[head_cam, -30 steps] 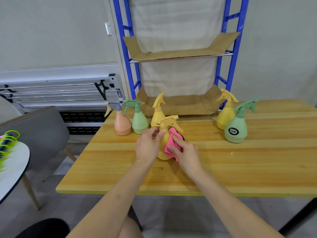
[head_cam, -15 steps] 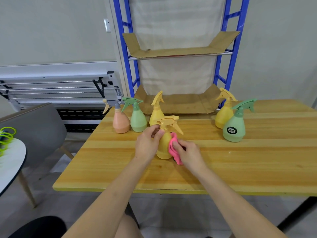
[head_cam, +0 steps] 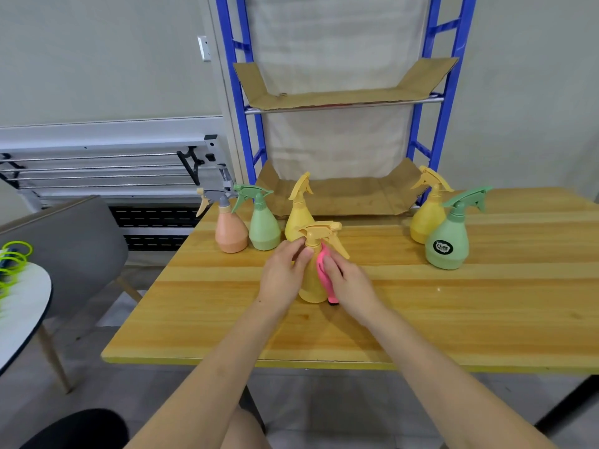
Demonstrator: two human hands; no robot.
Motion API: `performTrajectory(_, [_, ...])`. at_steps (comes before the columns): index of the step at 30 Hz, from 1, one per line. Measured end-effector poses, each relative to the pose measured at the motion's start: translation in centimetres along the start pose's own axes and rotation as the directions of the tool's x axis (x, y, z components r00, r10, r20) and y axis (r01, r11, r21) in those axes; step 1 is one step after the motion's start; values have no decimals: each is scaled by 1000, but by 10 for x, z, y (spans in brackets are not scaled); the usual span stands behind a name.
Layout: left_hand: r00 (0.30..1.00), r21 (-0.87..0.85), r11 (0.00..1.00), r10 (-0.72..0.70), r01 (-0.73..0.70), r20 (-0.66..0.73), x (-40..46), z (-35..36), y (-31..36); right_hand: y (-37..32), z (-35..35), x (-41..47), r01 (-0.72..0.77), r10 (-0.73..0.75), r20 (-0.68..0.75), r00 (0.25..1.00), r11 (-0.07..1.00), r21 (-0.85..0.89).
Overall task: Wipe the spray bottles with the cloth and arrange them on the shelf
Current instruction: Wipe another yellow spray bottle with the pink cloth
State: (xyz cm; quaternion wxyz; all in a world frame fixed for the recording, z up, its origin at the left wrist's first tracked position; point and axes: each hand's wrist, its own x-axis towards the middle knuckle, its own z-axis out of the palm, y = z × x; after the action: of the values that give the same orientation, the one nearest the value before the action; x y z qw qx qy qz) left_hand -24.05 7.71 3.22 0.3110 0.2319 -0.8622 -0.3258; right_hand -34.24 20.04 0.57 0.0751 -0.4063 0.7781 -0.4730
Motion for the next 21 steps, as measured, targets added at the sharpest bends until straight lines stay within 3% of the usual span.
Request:
performTrajectory(5, [999, -18, 1000, 1, -2, -34, -9, 8, 0, 9, -8, 0, -23, 30, 84, 996, 996, -91])
performTrajectory(12, [999, -55, 998, -25, 24, -21, -6, 1, 2, 22, -4, -30, -1, -3, -27, 1000, 991, -133])
performTrajectory(16, [998, -200, 978, -65, 61, -9, -12, 0, 2, 10, 1, -32, 32, -30, -94, 995, 999, 23])
performTrajectory(21, [999, -239, 971, -27, 32, 26, -13, 1, 1, -7, -7, -20, 58, -57, -16, 998, 988, 143])
